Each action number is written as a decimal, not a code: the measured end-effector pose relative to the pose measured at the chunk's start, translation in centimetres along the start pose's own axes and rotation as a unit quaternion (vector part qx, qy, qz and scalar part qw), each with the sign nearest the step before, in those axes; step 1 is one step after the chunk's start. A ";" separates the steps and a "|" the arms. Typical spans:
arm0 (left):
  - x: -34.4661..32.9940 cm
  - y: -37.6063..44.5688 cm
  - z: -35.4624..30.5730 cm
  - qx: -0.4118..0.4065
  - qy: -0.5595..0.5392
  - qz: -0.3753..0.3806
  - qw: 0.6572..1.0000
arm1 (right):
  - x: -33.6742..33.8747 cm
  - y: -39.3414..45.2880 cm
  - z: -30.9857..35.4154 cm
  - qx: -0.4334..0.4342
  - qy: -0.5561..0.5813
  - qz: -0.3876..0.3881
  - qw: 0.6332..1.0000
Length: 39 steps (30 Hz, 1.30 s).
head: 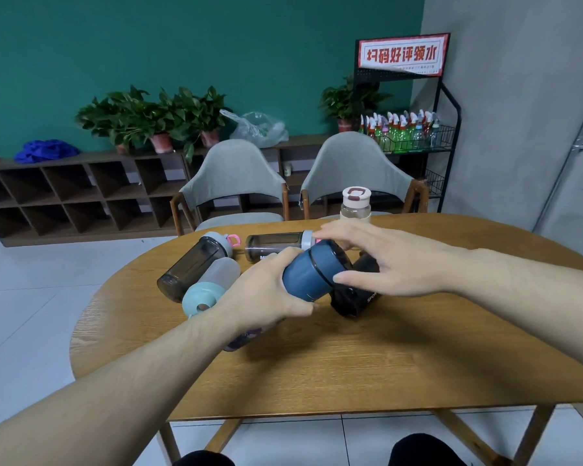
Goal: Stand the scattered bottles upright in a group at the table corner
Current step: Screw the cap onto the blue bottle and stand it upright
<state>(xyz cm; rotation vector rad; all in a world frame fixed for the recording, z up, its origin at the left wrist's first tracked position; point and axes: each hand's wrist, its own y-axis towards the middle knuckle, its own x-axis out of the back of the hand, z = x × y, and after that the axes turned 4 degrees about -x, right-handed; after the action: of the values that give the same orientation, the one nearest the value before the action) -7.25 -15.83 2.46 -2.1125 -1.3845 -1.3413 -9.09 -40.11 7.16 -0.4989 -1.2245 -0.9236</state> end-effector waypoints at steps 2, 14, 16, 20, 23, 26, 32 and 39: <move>0.0 0.1 -0.1 -0.002 -0.001 0.005 1.000 | -0.1 -0.3 0.0 0.003 -0.001 0.010 1.000; -1.3 0.2 -1.1 -0.017 0.050 -0.010 0.999 | -1.4 1.4 1.8 -0.342 0.269 0.058 0.899; -1.1 0.4 -1.0 -0.011 0.028 -0.002 1.000 | -1.2 0.7 1.4 -0.251 0.200 0.004 0.947; -0.5 0.7 -1.1 -0.014 -0.032 0.020 0.999 | -0.8 -1.0 -0.2 -0.001 0.005 -0.003 1.000; -0.7 0.5 -1.5 -0.029 -0.043 0.019 0.998 | -0.9 -1.2 -0.7 0.027 -0.059 -0.014 0.998; -1.6 0.3 -1.8 -0.029 -0.007 -0.012 0.999 | -1.4 -1.0 -0.3 -0.028 -0.018 -0.053 0.998; -2.6 1.1 -1.5 -0.037 0.118 -0.049 0.991 | -2.1 0.3 0.9 -0.271 0.211 -0.005 0.939; -0.5 1.5 -1.8 -0.036 -0.081 0.052 0.995 | -1.3 -1.5 0.4 -0.075 0.033 -0.034 0.996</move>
<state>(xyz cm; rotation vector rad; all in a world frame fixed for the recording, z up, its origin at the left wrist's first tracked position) -7.03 -17.99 3.38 -2.3522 -1.2806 -1.2217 -10.66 -40.23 5.82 -0.5435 -1.1239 -1.0881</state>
